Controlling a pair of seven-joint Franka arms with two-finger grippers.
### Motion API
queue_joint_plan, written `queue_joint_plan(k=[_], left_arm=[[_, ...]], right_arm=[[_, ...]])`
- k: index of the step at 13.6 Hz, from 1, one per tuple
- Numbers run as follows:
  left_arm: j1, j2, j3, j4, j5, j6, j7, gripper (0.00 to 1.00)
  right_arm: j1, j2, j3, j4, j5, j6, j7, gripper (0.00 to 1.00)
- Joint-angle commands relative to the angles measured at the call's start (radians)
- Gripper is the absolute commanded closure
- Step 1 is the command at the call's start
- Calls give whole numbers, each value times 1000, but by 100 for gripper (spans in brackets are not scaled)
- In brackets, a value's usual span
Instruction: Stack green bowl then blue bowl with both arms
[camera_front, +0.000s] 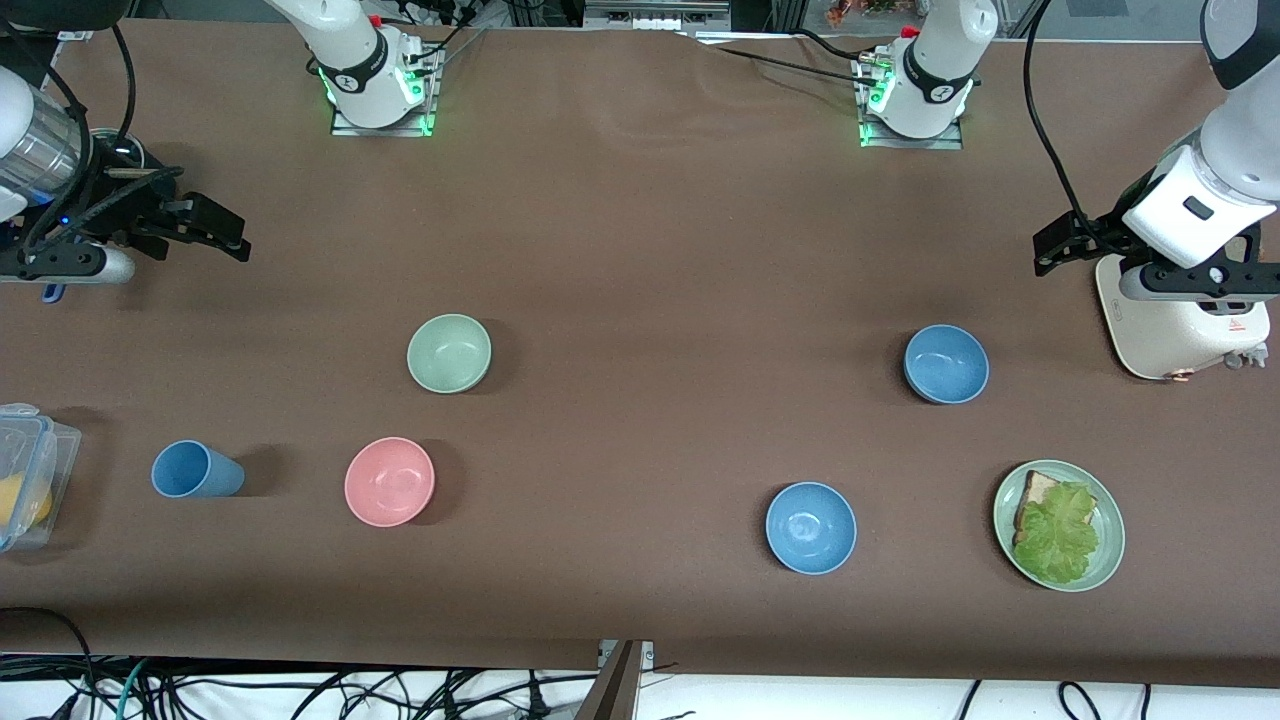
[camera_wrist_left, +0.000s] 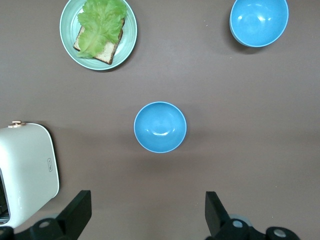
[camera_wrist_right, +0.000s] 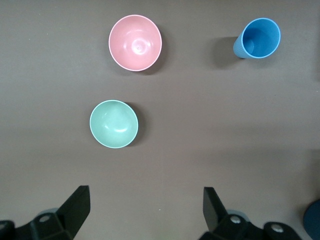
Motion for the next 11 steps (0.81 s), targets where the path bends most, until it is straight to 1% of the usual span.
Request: queue_joint_plan(k=[1,11], left_arm=[[6,-6,2,13,-23,-18,-2,0],[3,-6,1,14,-23,-18,-4,0]], right_arm=[[-11,7,21,20,-36,-3,4,0],[-20,-1,10,23,-53,-10,-13,0]])
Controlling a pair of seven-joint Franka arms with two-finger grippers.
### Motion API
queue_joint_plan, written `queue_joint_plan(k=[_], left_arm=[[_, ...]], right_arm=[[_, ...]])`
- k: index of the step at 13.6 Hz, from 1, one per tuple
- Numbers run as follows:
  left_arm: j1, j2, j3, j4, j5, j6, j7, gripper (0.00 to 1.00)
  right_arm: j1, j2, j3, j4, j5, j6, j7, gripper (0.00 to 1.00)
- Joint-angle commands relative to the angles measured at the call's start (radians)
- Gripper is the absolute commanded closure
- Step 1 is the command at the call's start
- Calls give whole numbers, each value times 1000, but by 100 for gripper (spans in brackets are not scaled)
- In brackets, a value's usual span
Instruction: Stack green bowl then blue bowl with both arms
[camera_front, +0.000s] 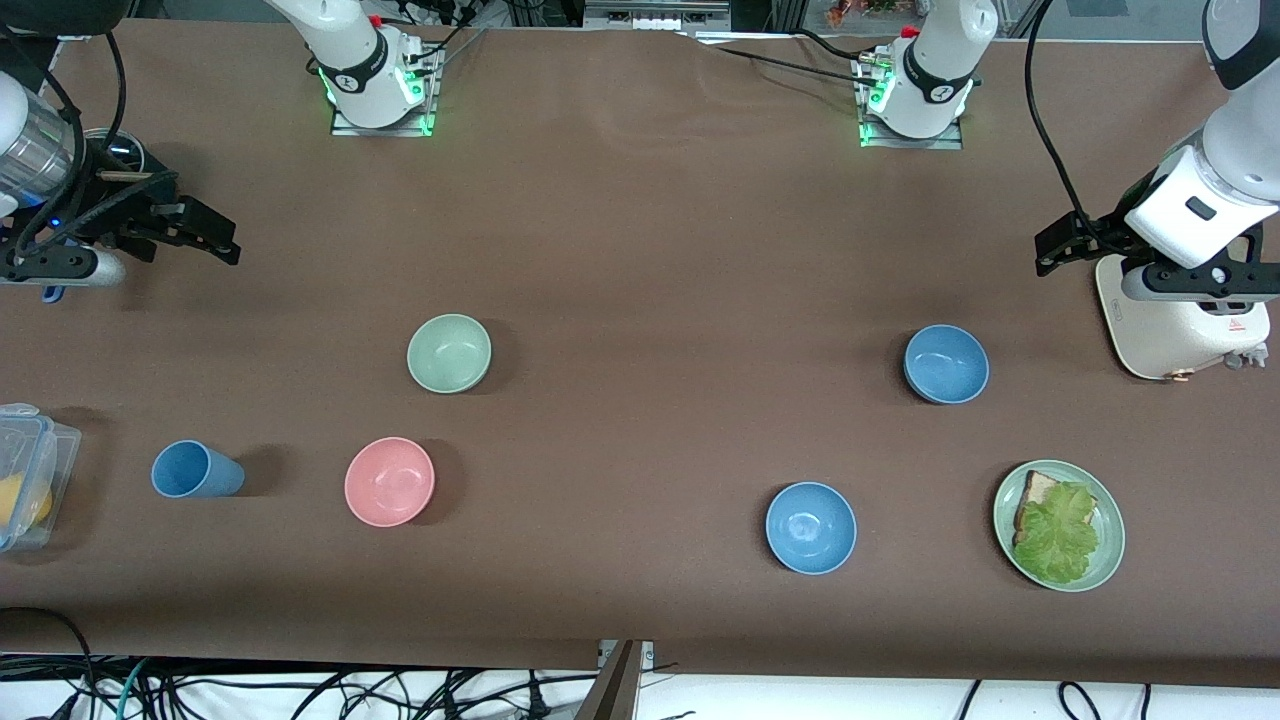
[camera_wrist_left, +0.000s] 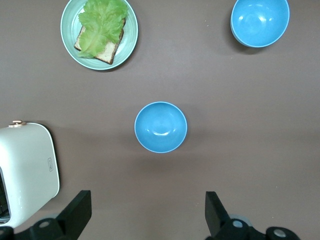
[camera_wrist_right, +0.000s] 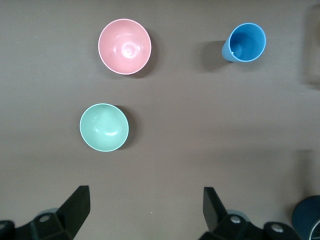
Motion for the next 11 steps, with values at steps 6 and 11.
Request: queue_joint_plan(k=[6,11], left_arm=[[-3,-6,-1,19,-23,-18,-4,0],[-2,-5,2,21,-22,-18,-2,0]], right_arm=[[-11,-8,11,7,-16,-14,-11,0],[-11,-10,11,4,-14,-14,-11,0]])
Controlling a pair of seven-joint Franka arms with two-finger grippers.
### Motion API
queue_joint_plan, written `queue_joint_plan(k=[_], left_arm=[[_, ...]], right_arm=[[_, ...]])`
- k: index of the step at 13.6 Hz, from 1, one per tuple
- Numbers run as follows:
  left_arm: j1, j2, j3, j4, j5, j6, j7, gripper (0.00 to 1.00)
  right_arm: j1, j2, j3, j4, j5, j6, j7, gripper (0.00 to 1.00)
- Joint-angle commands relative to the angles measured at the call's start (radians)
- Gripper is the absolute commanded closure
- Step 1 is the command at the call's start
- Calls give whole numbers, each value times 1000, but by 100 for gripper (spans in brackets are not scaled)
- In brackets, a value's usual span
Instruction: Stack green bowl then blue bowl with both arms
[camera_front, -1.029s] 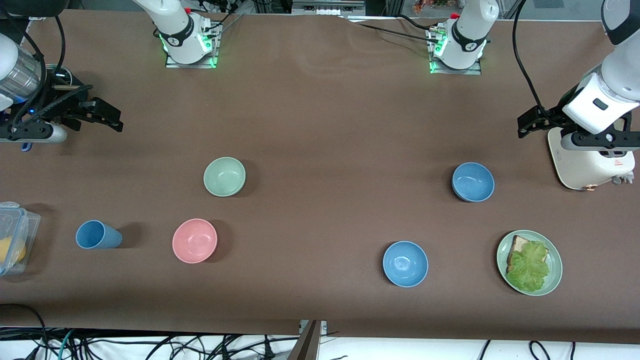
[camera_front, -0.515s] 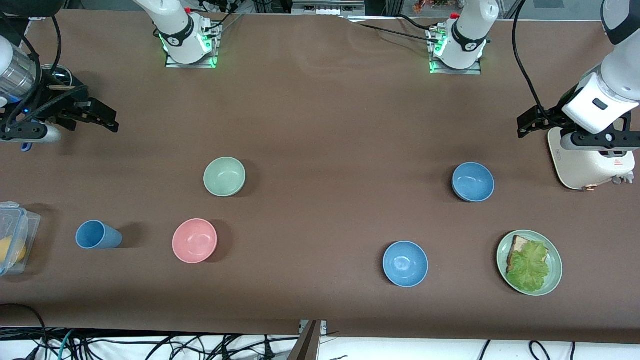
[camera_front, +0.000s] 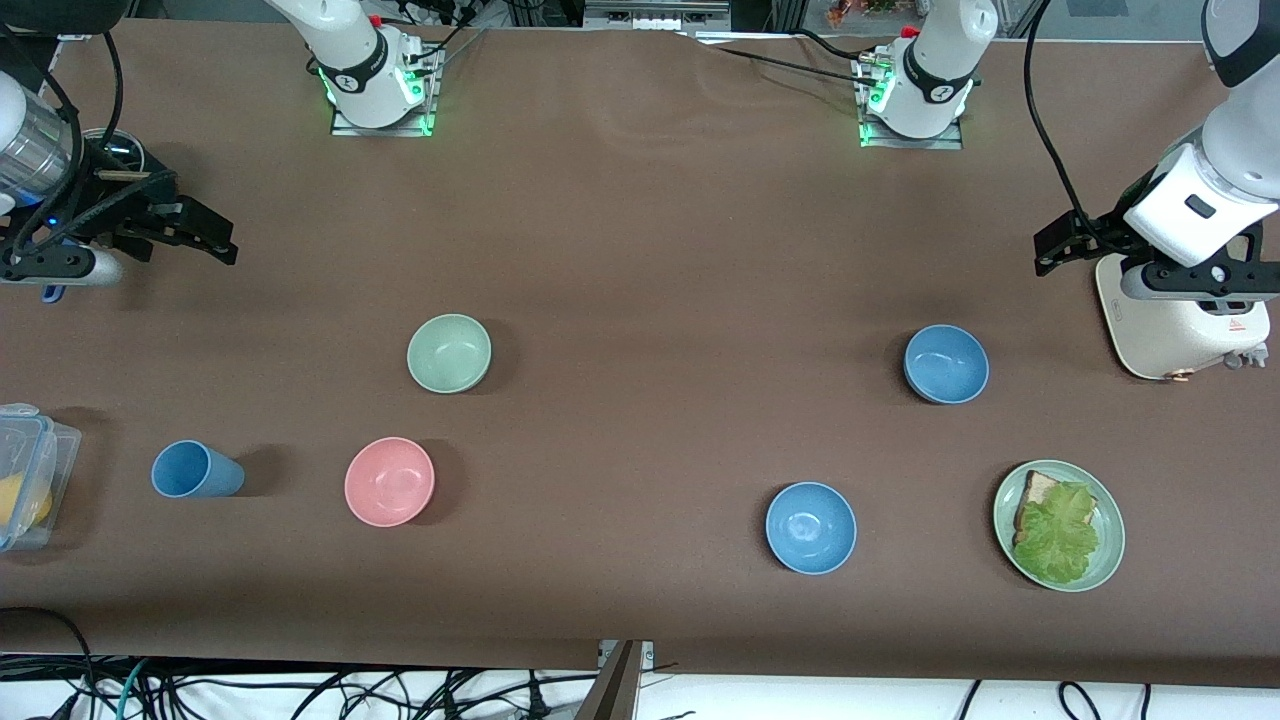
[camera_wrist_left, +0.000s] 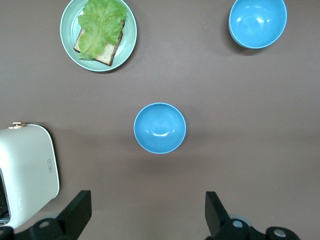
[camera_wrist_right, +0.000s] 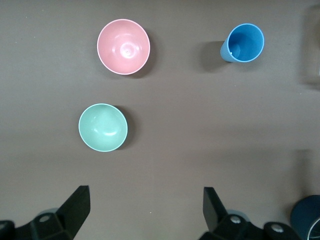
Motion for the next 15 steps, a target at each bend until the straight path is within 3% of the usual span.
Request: queue_joint_plan(k=[1,15], left_arm=[[2,-6,3,14,-22,-19,-2,0],[4,-5,3,14,-22,-19,-1,0]], right_arm=[[-11,-10,11,3,-12,-14,-13,0],[-11,-13,11,-14,-7,-11,-13,0]])
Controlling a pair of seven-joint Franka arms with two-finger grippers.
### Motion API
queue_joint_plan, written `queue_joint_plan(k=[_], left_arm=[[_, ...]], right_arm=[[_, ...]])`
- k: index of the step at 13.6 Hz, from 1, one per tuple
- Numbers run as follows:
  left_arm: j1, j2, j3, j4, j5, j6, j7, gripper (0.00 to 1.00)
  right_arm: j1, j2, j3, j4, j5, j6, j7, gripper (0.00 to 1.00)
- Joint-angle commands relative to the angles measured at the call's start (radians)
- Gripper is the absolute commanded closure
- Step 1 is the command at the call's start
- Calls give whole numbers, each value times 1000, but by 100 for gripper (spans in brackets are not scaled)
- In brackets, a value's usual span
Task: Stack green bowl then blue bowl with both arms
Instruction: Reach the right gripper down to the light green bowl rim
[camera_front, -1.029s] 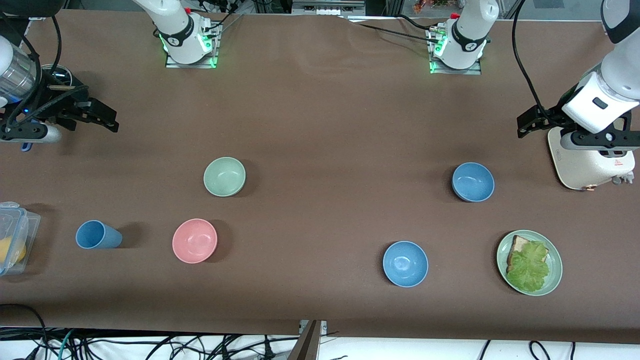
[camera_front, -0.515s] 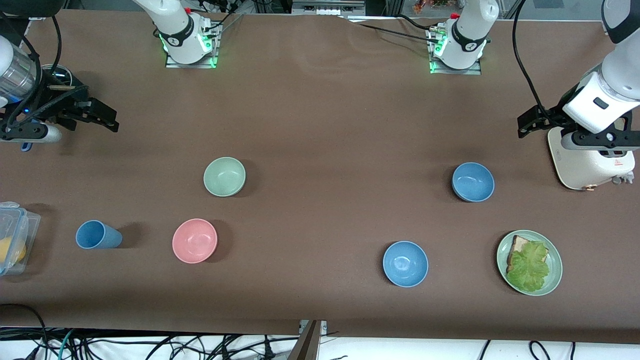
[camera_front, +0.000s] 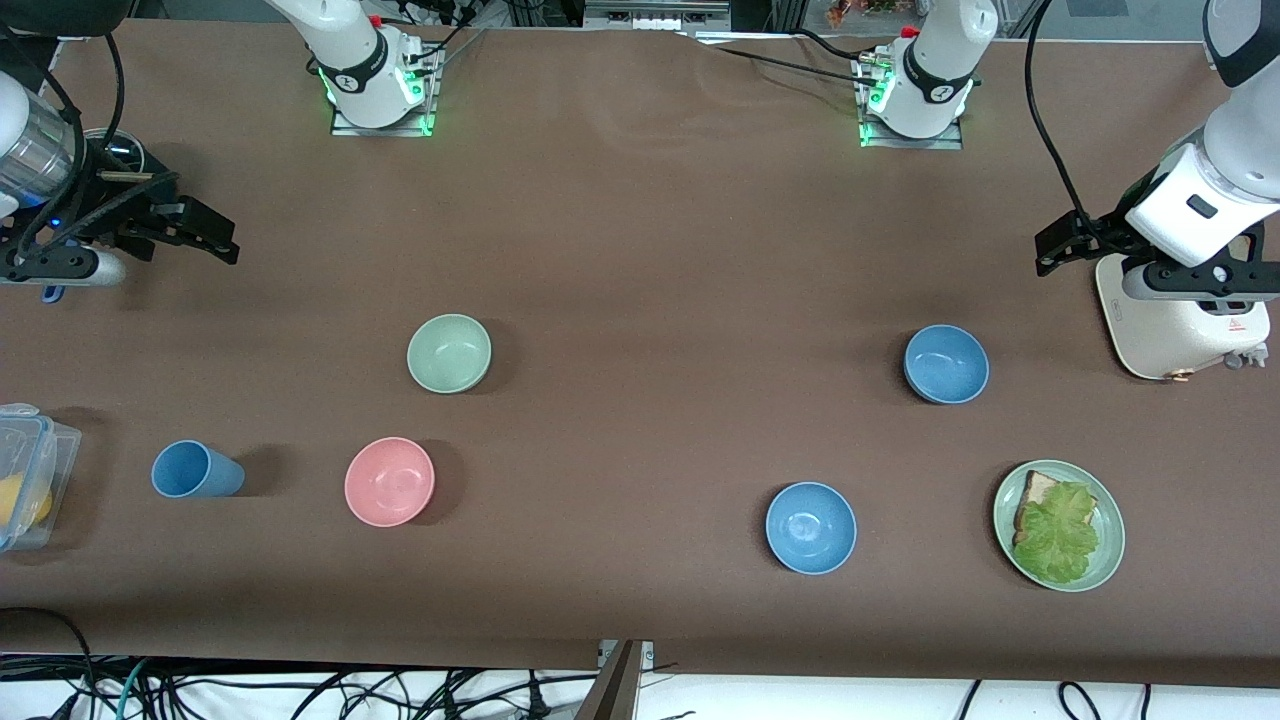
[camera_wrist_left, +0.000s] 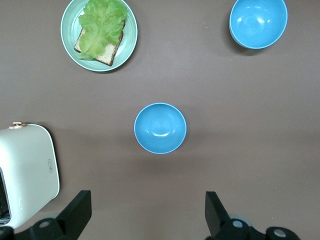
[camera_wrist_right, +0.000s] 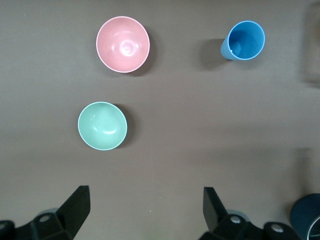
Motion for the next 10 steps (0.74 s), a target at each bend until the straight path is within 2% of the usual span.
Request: queue_joint_plan(k=[1,3,5,8,9,10], left_arm=[[4,-6,2,14,-23,-19,-1,0],[6,-6,2,14,-23,-19,1,0],[6,-6,2,14,-22,-19,-1,0],[6,-5,2,14,-23,-19,7,0],[6,-4,4,14,-23,-19,7,0],[6,-4,2,14,-22,-19,6,0]], right_arm=[[-11,-13,11,-9,-7,-8,-13,0],[-11,-13,12,-18,-3,-6,-11,0],[-8,-37,20,-82,3,29,2,0],[-7,-137,44,-344,6,231,48,0],[-2,-166,51,-452,6,324,50,0],[-1,-188,86,-572,6,450,67,0]])
